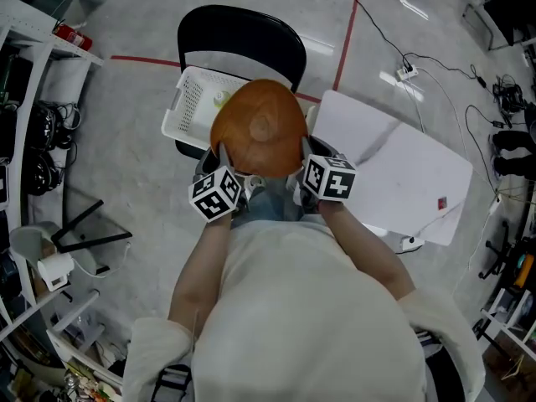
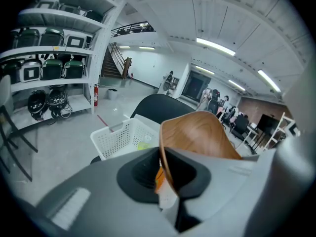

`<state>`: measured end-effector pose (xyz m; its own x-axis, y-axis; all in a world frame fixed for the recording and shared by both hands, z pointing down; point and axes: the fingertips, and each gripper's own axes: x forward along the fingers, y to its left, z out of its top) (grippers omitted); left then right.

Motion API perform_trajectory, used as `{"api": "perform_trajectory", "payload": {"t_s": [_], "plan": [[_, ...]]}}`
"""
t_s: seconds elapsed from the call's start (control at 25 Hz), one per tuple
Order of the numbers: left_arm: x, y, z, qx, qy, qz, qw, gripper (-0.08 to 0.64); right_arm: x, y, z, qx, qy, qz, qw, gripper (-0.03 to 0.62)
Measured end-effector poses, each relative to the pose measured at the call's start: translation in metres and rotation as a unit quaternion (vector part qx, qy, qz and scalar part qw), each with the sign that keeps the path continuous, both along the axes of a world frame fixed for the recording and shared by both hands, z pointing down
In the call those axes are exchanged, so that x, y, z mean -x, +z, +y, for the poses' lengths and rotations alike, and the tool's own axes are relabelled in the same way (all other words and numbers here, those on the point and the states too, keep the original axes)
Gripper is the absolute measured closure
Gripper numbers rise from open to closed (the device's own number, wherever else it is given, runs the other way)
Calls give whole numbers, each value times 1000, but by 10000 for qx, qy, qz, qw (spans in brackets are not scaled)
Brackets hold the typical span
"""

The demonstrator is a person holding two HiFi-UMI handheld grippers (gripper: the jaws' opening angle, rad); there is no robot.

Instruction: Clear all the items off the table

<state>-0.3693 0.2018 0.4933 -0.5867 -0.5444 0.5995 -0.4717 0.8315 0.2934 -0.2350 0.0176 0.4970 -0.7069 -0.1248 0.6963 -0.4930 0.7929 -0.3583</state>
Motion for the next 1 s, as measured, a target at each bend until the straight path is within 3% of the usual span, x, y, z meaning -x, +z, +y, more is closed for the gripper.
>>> {"api": "perform_trajectory", "payload": {"t_s": [0.44,1.0], "plan": [[39,29,40,227,-187,184,9994,531,47,30,35,131,-218,249,9994,563],[74,88,46,680,156,569,9959,523,75,83,46,326,6,746,9967,563]]}}
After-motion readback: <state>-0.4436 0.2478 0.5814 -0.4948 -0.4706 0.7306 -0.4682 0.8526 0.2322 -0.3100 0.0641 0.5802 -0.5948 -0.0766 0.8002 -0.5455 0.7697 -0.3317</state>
